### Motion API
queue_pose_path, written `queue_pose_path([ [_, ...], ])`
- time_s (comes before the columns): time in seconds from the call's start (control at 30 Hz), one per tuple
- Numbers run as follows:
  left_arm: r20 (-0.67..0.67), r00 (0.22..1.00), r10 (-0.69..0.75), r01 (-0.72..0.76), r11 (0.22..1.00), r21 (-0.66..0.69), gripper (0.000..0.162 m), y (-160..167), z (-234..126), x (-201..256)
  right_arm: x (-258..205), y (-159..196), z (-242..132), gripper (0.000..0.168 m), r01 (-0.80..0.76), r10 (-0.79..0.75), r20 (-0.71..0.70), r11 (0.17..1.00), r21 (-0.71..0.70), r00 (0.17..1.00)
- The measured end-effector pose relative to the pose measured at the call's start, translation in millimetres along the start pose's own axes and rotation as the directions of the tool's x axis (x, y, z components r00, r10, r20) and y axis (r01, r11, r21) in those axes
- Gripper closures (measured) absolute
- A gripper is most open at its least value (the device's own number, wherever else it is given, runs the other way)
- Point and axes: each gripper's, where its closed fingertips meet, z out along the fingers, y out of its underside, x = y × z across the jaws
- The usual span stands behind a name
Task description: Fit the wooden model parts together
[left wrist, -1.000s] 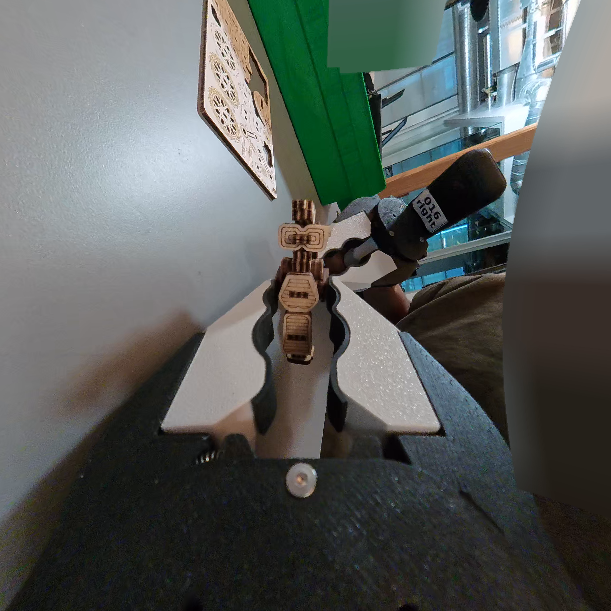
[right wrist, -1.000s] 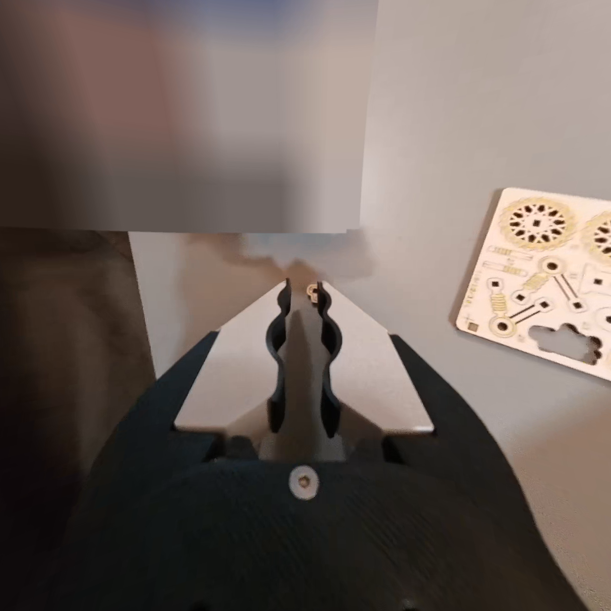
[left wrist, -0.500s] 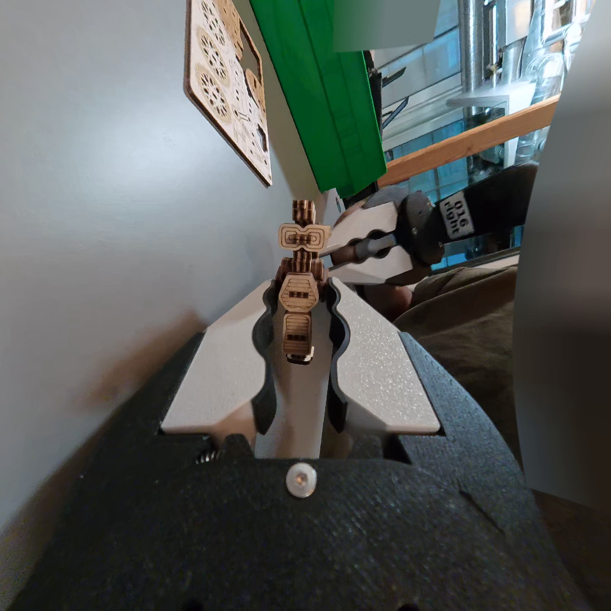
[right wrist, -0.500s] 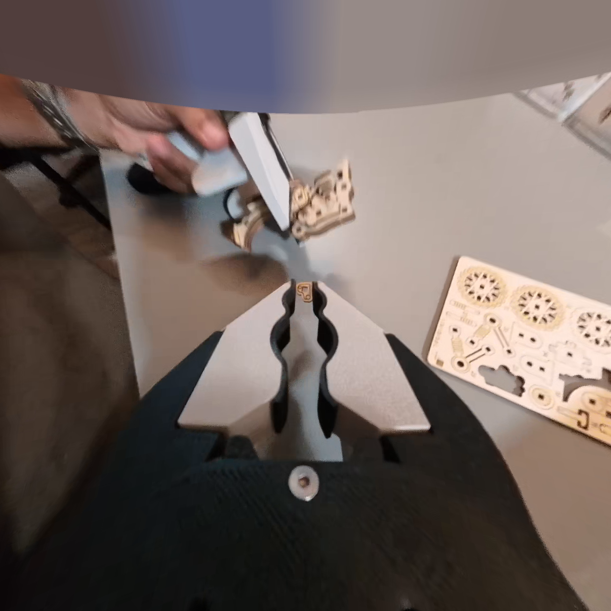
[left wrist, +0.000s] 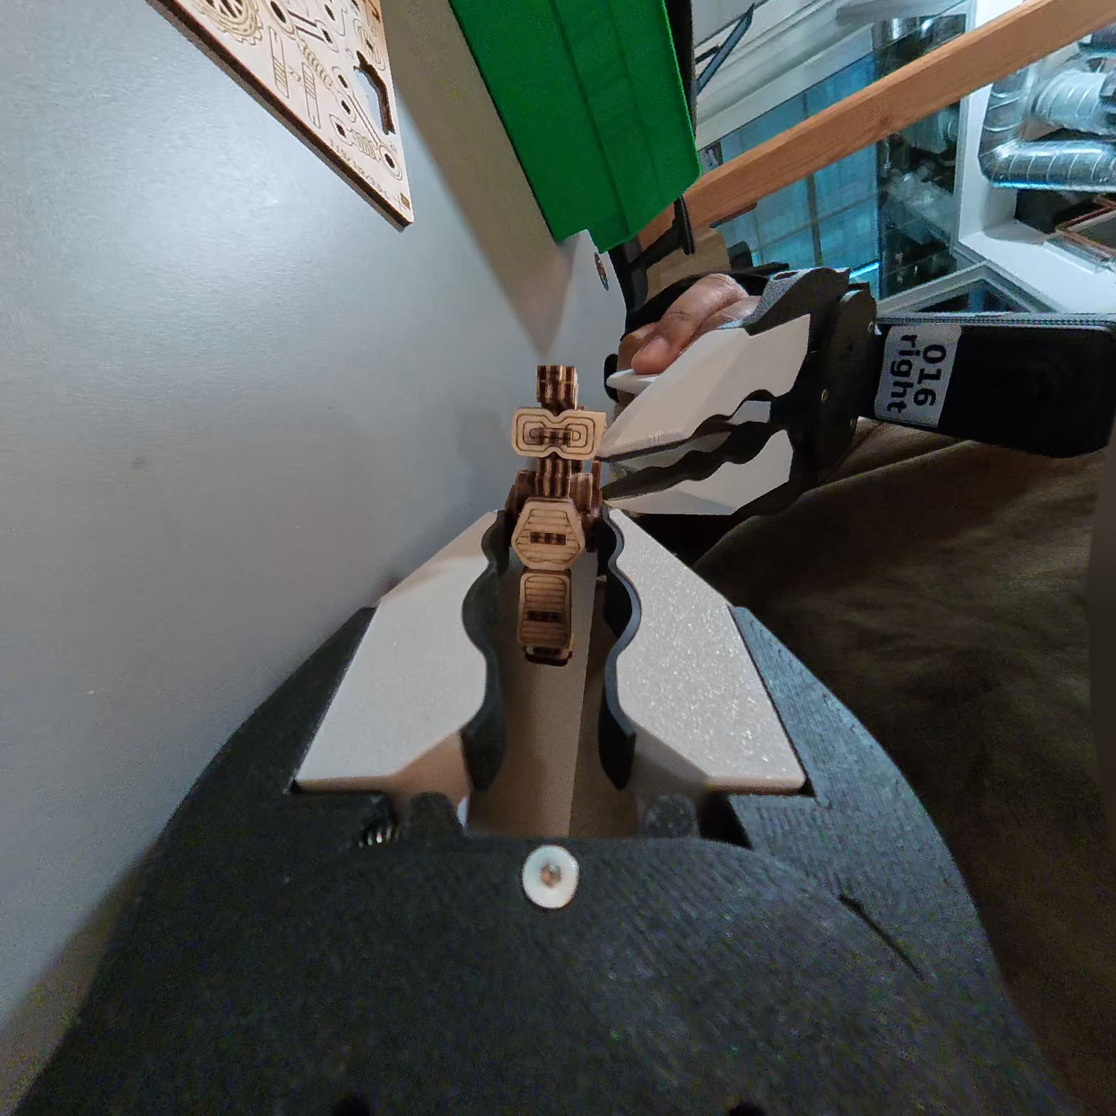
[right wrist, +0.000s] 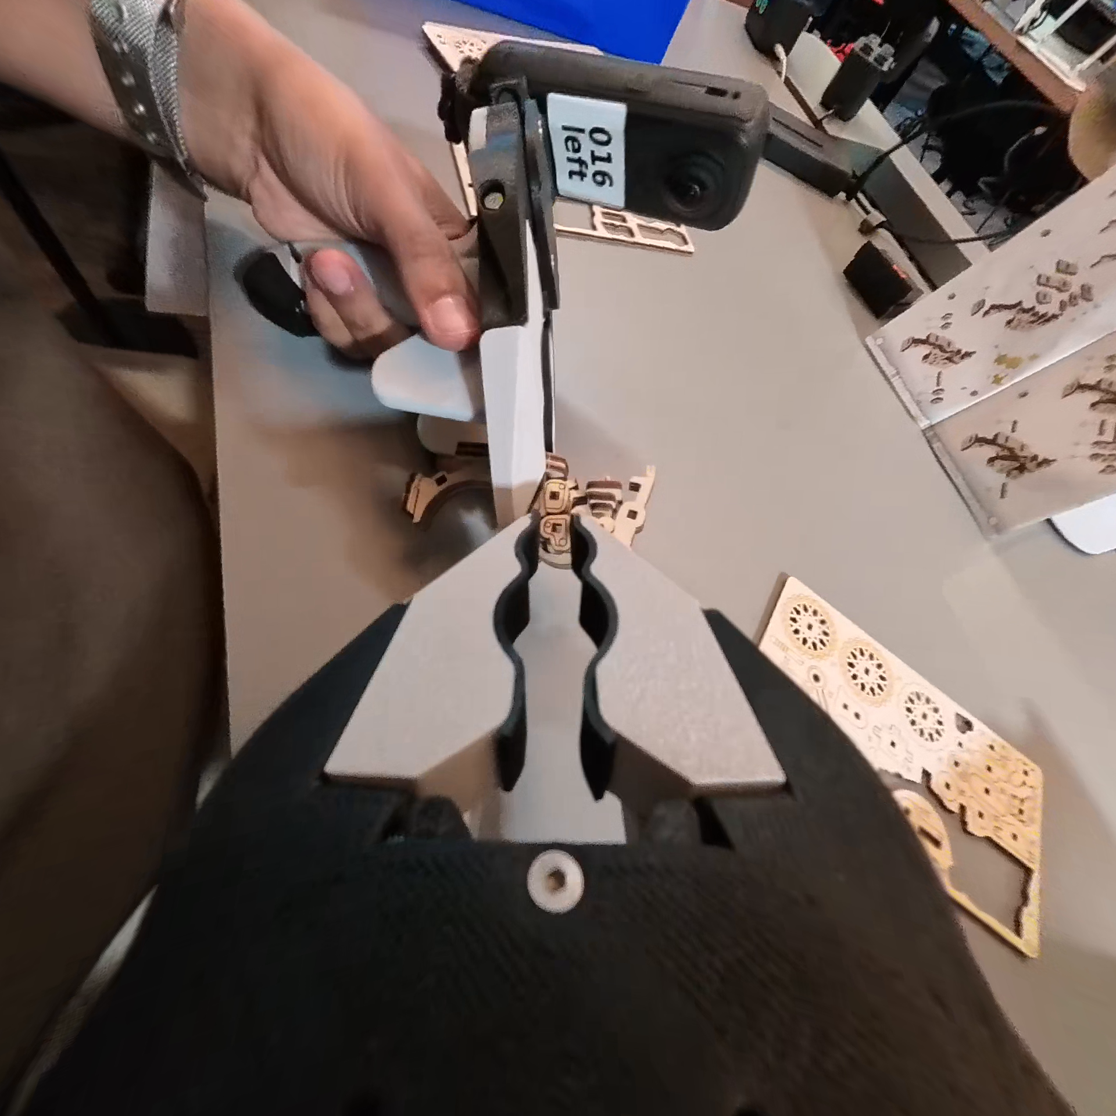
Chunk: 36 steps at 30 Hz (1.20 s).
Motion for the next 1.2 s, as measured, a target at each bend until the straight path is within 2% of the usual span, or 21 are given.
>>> queue_pose_path([
  [0.27,-0.002,0.997,0.078,-0.079,0.996,-0.045,0.135,7.3,2.2,4.7,-9.1,-1.1,-4.8,0.16,0.074,-0.075,0.046,0.997,0.023,0.996],
  [0.6,0.006,0.994,0.108,-0.107,0.992,-0.061,0.135,10.0,3.4,5.2,-14.2,0.8,-7.0,0.16,0.079,-0.081,0.086,0.997,0.025,0.993],
  [0.9,0.041,0.98,0.196,-0.192,0.977,-0.09,0.135,13.6,5.3,4.7,-18.8,3.3,-7.4,0.16,0.112,-0.113,0.1,0.994,0.013,0.989],
  [1.2,0.045,0.978,0.202,-0.197,0.977,-0.086,0.134,13.2,5.2,4.6,-17.8,3.4,-7.1,0.16,0.086,-0.086,0.099,0.996,0.007,0.991],
])
